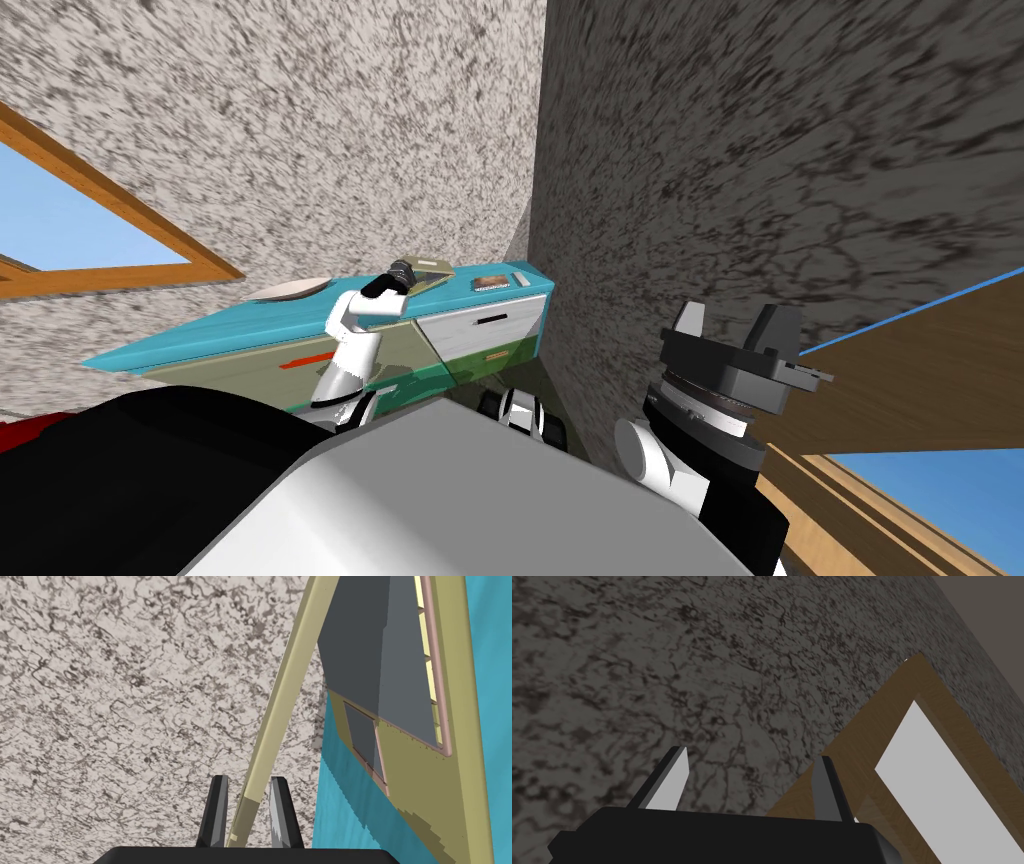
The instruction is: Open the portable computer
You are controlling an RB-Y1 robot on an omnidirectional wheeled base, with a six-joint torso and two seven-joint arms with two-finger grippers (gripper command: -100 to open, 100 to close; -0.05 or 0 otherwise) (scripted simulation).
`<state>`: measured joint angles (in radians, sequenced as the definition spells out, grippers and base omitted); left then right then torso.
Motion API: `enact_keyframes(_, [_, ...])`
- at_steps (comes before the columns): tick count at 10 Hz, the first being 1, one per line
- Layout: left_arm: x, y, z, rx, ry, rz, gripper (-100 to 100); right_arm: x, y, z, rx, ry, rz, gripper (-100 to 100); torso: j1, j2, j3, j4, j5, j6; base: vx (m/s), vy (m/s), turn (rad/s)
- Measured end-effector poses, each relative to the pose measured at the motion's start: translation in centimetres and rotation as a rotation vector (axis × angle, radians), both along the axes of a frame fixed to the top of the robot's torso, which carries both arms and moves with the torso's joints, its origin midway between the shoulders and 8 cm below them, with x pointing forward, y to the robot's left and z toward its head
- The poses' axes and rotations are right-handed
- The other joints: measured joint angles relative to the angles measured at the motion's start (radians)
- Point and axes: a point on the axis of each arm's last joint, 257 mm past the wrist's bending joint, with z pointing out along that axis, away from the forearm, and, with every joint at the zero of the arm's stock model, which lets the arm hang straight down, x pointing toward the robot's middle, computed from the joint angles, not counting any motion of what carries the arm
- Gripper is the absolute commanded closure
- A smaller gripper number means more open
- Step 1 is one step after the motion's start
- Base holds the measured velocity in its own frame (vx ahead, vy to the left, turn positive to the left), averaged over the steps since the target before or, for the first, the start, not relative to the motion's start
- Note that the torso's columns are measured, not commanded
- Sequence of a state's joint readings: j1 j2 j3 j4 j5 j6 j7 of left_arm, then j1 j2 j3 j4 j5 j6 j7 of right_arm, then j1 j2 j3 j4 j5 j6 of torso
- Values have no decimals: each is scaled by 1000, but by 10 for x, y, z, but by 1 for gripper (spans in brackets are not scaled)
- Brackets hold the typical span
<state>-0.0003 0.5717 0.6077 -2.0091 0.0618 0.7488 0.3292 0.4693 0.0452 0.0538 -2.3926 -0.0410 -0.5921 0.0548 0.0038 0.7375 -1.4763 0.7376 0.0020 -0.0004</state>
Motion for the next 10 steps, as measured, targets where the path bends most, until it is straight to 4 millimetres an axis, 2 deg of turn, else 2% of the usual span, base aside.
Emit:
enact_keyframes(1, [2, 0, -5, -29, -22, -3, 100, 0, 0, 0, 0, 0, 0, 0, 0, 0, 0, 0, 0, 0, -25, 19, 37])
enact_keyframes(2, [3, 1, -11, -58, -43, -7, -100, 0, 0, 0, 0, 0, 0, 0, 0, -1, 0, -1, 0, 0, -7, 11, -28])
enact_keyframes(10, [-15, -4, 31, -55, -43, 11, -100, 0, 0, 0, 0, 0, 0, 0, -6, 3, 1, 2, -4, 0, 13, 14, -24])
